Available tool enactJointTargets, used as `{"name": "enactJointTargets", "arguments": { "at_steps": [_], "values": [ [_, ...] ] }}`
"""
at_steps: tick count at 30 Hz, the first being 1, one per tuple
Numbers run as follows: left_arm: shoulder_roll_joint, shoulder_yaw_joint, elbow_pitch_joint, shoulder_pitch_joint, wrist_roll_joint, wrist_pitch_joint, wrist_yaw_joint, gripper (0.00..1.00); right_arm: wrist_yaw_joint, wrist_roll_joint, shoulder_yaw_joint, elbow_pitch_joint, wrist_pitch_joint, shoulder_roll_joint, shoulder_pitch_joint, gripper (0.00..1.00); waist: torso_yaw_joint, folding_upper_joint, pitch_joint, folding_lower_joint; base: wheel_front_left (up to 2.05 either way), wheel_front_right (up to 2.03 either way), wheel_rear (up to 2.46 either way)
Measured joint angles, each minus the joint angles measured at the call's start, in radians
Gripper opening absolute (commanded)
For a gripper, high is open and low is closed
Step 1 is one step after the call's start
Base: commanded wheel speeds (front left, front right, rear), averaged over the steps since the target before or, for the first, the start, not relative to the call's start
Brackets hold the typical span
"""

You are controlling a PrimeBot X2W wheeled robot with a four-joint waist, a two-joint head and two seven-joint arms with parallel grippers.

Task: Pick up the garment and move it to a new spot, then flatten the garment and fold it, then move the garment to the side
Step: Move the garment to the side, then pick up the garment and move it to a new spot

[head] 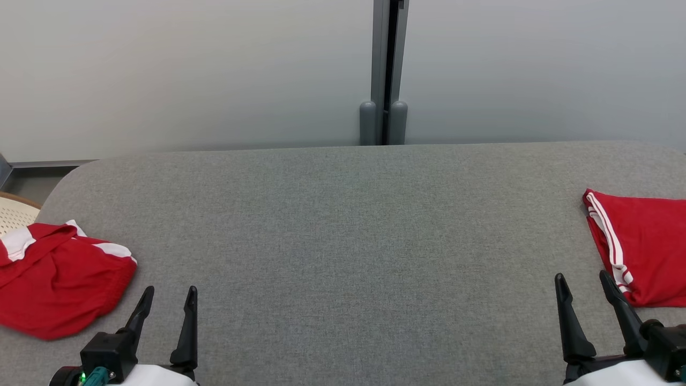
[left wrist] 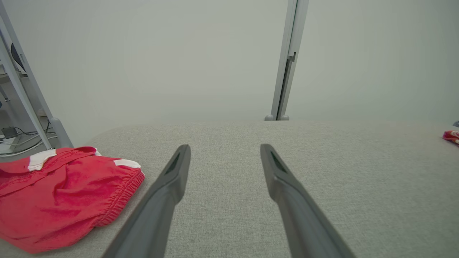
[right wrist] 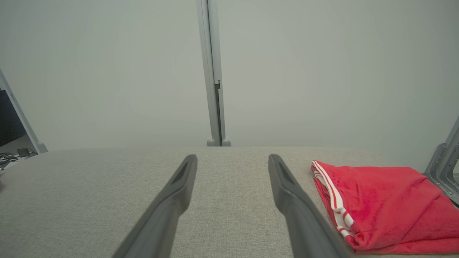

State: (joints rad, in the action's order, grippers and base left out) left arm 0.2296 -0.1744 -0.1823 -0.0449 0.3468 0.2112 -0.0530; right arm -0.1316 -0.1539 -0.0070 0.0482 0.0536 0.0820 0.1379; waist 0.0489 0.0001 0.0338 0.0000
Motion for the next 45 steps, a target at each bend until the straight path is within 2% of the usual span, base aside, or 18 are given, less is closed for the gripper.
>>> {"name": "enactJointTargets", "arguments": {
  "at_steps": [13,19,29,37,45],
  "values": [
    [0.005,-0.004,-0.003,0.0,0.014,-0.001,-0.001,1.0,0.0,-0.002,0.0,0.001,-0.001,-0.007,0.001,1.0,0.002,0.0,-0.001,0.0,0.0,0.0,0.0],
    [0.003,-0.016,-0.012,0.019,0.016,-0.001,0.0,1.0,0.0,0.002,-0.005,0.006,0.001,-0.01,0.006,1.0,0.033,0.0,0.0,0.0,0.0,0.0,0.0],
    [-0.013,-0.03,-0.056,0.105,0.026,0.011,0.023,1.0,0.0,0.005,0.016,0.053,-0.003,-0.02,0.015,1.0,0.198,0.0,-0.005,0.0,0.0,0.0,0.0],
    [0.005,-0.014,-0.083,0.134,0.032,0.028,0.031,1.0,0.0,0.011,0.06,0.063,-0.01,-0.022,-0.001,1.0,0.344,0.0,-0.003,0.0,0.0,0.0,0.0],
    [0.011,-0.004,-0.096,0.134,0.034,0.037,0.029,1.0,0.0,0.017,0.075,0.064,-0.011,-0.022,-0.008,1.0,0.41,0.0,-0.003,0.0,0.0,0.0,0.0]
  ]
}}
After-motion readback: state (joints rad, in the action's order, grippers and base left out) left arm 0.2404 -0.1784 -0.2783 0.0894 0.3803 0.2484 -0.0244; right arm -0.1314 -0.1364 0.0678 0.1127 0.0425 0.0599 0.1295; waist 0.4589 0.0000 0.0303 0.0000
